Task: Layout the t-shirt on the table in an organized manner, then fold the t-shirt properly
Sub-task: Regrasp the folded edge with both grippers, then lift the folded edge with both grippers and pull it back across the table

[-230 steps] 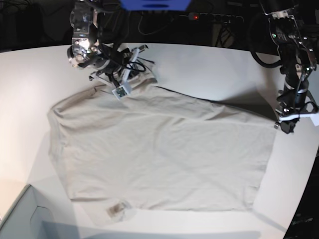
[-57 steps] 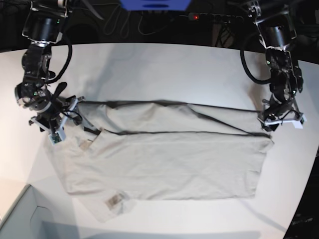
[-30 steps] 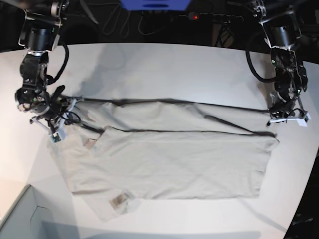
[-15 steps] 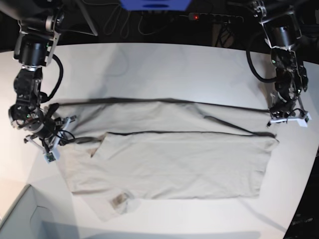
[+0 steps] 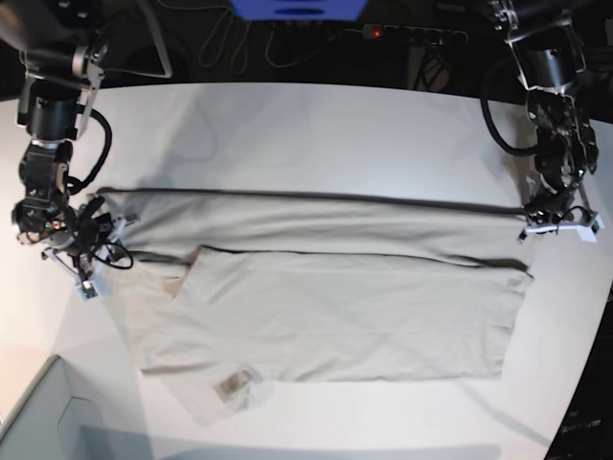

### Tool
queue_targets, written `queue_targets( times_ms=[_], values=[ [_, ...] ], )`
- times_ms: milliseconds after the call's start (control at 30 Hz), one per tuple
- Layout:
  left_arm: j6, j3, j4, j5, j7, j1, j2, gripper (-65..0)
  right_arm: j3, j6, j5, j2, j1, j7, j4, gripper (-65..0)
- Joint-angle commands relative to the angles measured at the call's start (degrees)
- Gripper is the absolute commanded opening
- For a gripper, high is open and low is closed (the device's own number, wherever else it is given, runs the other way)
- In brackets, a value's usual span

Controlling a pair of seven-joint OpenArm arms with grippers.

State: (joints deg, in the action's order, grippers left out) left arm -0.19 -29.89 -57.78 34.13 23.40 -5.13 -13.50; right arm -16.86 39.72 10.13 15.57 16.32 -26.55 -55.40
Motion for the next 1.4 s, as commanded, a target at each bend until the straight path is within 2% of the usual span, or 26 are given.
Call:
queue_targets(
  times_ms=[0, 200, 333, 467, 567, 733, 1000, 1067, 1133, 1233, 1267, 1367],
  values=[
    [-0.1, -0.1, -1.0, 0.1, -1.2, -0.8, -1.1, -64.9, -0.3, 0.3, -0.4, 0.9, 1.1, 0.8, -1.0, -53.3],
    [-0.1, -0.1, -1.0, 0.1, -1.2, 0.0, -1.1, -64.9, -3.4, 0.3, -0.5, 0.5, -2.3, 0.7, -8.3, -44.5],
    [-0.1, -0.1, -1.8, 0.2, -1.2, 1.2, -1.0, -64.9, -7.8, 0.3, -0.6, -2.5, -7.0, 0.7, -18.7, -35.1],
    [-0.1, -0.1, -3.3, 0.2, -1.2, 2.4, -0.9, -64.9, -8.4, 0.3, -0.6, -4.1, -12.6, 0.7, -22.8, -28.1],
    [-0.1, -0.1, -3.3, 0.2, -1.2, 2.4, -0.9, -64.9, -8.5, 0.3, -0.6, -5.2, -15.0, 1.2, -21.9, -27.3],
    [-0.1, -0.1, -3.2, 0.2, -1.2, 2.4, -0.9, -64.9, -8.9, 0.3, -0.6, -5.0, -14.9, 1.2, -16.6, -27.3],
    [-0.1, -0.1, -2.8, 0.2, -1.2, 2.5, -0.9, -64.9, -8.9, 0.3, -0.6, -1.9, -13.0, 1.3, -8.3, -27.6],
    [-0.1, -0.1, -2.8, 0.2, -1.2, 2.6, -0.9, -64.9, -8.8, 0.3, -0.6, -1.6, -13.1, 1.3, -7.5, -30.5],
    [-0.1, -0.1, -3.0, 0.2, -1.2, 3.4, -0.9, -64.9, -8.5, 0.3, -0.6, -1.5, -13.4, 1.3, -7.5, -39.2],
    [-0.1, -0.1, -3.3, 0.2, -1.2, 3.8, -0.9, -64.9, -8.8, 0.3, -0.6, -1.5, -13.4, 1.3, -7.9, -61.9],
    [-0.1, -0.1, -3.3, 0.2, -1.1, 3.8, -0.9, -64.9, -8.8, 0.3, -0.5, -1.4, -13.4, 0.9, -7.9, -65.0],
    [-0.1, -0.2, -3.8, 0.2, -1.1, 4.7, -0.9, -64.9, -8.8, 0.3, -0.5, -0.7, -13.3, 0.9, -8.6, -64.7]
  ],
)
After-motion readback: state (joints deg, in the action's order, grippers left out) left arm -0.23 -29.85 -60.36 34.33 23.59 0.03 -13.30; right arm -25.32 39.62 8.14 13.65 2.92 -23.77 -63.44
